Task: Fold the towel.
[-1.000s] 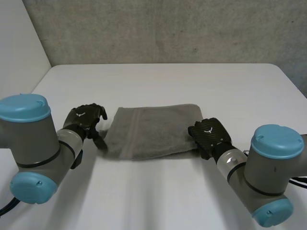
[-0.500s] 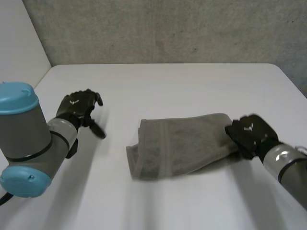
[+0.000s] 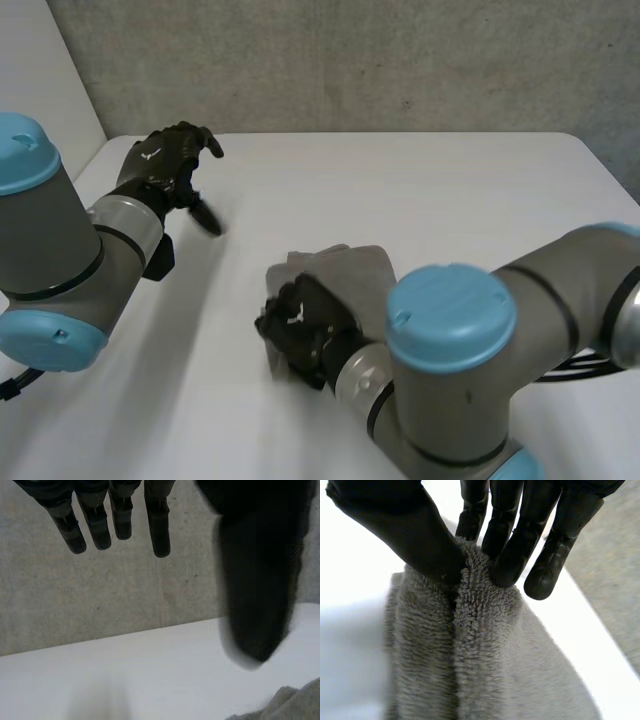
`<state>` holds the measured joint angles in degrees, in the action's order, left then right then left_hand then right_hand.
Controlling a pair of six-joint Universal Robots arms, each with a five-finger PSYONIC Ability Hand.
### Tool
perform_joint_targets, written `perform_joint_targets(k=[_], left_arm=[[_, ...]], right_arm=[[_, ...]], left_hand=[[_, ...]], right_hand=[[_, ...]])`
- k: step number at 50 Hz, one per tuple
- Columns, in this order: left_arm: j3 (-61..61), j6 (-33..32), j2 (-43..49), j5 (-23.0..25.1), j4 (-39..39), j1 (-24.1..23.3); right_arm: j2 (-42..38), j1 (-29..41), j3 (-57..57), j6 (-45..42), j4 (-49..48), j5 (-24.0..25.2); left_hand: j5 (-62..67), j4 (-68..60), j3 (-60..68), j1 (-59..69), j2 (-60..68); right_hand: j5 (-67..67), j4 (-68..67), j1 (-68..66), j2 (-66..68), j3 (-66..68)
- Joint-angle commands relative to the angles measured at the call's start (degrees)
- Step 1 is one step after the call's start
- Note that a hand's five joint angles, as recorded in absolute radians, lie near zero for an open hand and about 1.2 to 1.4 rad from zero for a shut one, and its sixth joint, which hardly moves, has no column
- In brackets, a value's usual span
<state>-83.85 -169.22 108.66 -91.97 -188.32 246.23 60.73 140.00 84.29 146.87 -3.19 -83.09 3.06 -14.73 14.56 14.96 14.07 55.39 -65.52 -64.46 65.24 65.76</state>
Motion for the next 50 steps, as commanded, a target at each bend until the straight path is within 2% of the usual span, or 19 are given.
perform_joint_targets(k=[1,6,8,11,13,19,22,24,32,41,50], left_arm=[[0.53,-0.14,1.21,0.21,-0.21,-0.75],[1.14,-0.23,3.58,0.30,-0.12,-3.74],[1.06,-0.32,4.89,0.48,0.06,-6.28],[0.97,-0.23,5.69,0.48,0.06,-7.52],[0.97,-0.23,7.09,0.48,0.06,-10.15],[1.23,-0.23,10.78,0.48,0.06,-14.11],[1.23,-0.32,12.53,0.39,0.06,-15.08],[0.97,-0.32,13.15,0.39,0.06,-15.26],[-1.49,-1.28,13.95,0.04,1.55,-14.38],[-4.30,-1.37,13.34,-0.23,1.82,-12.97],[-4.48,-2.16,14.21,-0.05,1.55,-12.97]], right_arm=[[2.71,-1.48,2.01,8.24,-0.16,-0.32],[8.16,-3.76,3.16,13.60,0.28,-0.32],[9.76,-5.44,3.60,14.94,0.29,-0.32],[12.82,-10.34,4.82,16.95,0.37,-0.06],[14.94,-14.82,6.14,18.53,0.29,0.73],[14.77,-19.77,6.50,19.33,0.37,2.93],[11.43,-21.53,6.50,19.51,0.29,5.31],[7.32,-22.14,5.71,19.51,0.29,5.83],[-0.16,-22.05,4.39,19.60,0.29,6.36],[-4.39,-21.17,2.72,21.96,-0.07,6.54],[-5.36,-21.17,2.46,23.64,-0.07,6.54]], left_hand=[[-2.34,4.01,-3.84,-4.24,-3.35],[-2.34,4.01,-3.84,-4.24,-3.35],[-2.34,4.01,-3.84,-4.24,-3.35],[-2.34,4.01,-3.84,-4.24,-3.35],[-2.34,4.01,-3.84,-4.24,-3.35],[-2.34,4.01,-3.84,-4.24,-3.35],[-2.34,4.01,-3.84,-4.24,-3.35],[-2.34,4.01,-3.84,-4.24,-3.35],[-2.34,4.01,-3.84,-4.24,-3.35],[-2.34,4.01,-3.84,-4.24,-3.35],[-2.34,4.01,-3.84,-4.24,-3.35]], right_hand=[[-55.10,55.23,54.18,-54.96,-55.47],[-55.39,55.52,54.46,-55.24,-55.76],[-55.39,55.52,54.46,-55.24,-55.76],[-55.39,55.52,54.46,-55.24,-55.76],[-55.39,55.52,54.46,-55.24,-55.76],[-55.39,55.52,54.46,-55.24,-55.76],[-55.39,55.52,54.46,-55.24,-55.76],[-55.39,55.52,54.46,-55.24,-55.76],[-55.39,55.52,54.46,-55.24,-55.76],[-55.39,55.52,54.46,-55.24,-55.76],[-55.39,55.52,54.46,-55.24,-55.76]])
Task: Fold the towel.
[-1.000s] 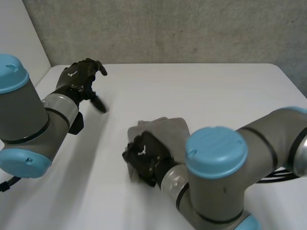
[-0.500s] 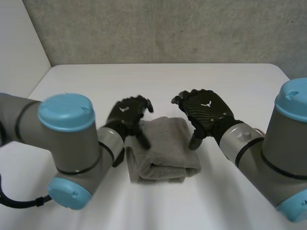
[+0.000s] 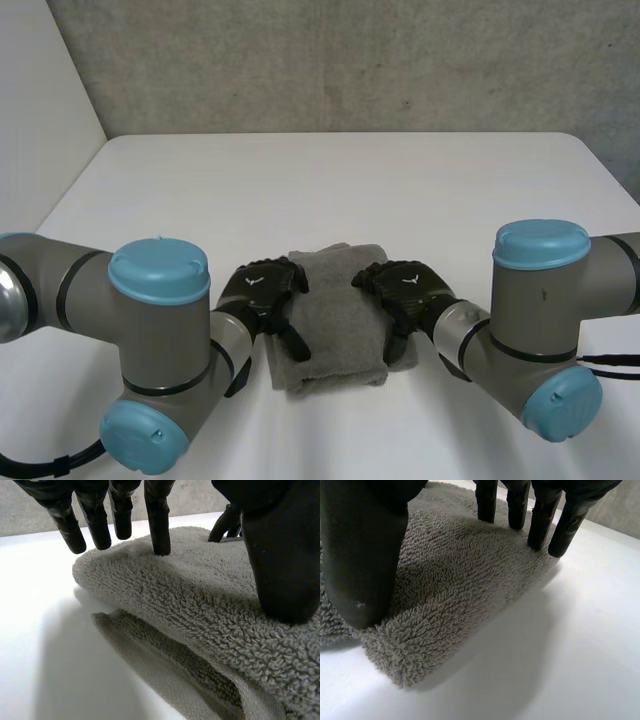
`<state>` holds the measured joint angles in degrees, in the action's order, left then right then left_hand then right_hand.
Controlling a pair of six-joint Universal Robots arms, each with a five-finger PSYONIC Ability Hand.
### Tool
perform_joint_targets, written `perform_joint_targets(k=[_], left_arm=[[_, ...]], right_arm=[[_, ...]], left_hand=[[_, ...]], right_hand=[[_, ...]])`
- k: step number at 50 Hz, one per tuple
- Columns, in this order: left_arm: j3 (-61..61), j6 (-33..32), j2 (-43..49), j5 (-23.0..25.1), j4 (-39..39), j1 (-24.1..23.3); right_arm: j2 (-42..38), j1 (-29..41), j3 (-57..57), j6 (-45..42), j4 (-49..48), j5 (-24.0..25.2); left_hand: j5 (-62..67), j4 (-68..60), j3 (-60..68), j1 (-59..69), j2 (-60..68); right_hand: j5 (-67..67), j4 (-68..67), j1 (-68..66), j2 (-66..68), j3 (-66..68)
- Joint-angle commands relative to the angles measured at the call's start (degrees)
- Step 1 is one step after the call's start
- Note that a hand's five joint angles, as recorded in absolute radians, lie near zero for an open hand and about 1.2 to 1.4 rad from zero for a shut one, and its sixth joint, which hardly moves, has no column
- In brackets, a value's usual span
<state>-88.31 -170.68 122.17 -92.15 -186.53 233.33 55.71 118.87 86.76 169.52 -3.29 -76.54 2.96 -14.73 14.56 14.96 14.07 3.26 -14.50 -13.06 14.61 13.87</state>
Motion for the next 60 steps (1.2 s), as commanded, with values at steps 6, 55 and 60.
perform_joint_targets(k=[6,55,60], left_arm=[[0.95,-2.11,1.23,0.12,0.11,-0.07],[19.76,-2.37,-20.83,-4.09,21.38,10.04],[19.76,-2.37,-20.83,-4.09,21.38,10.13]], right_arm=[[0.80,0.14,0.16,1.25,0.48,-0.54],[27.96,-3.91,-10.04,4.68,12.26,-18.12],[27.96,-4.00,-10.12,4.68,12.26,-18.11]], left_hand=[[-2.41,4.18,-4.01,-4.40,-3.52],[-2.41,4.18,-4.01,-4.40,-3.52],[-2.41,4.18,-4.01,-4.40,-3.52]], right_hand=[[-3.26,4.50,3.06,-4.61,-3.87],[-3.26,4.50,3.06,-4.61,-3.87],[-3.26,4.50,3.06,-4.61,-3.87]])
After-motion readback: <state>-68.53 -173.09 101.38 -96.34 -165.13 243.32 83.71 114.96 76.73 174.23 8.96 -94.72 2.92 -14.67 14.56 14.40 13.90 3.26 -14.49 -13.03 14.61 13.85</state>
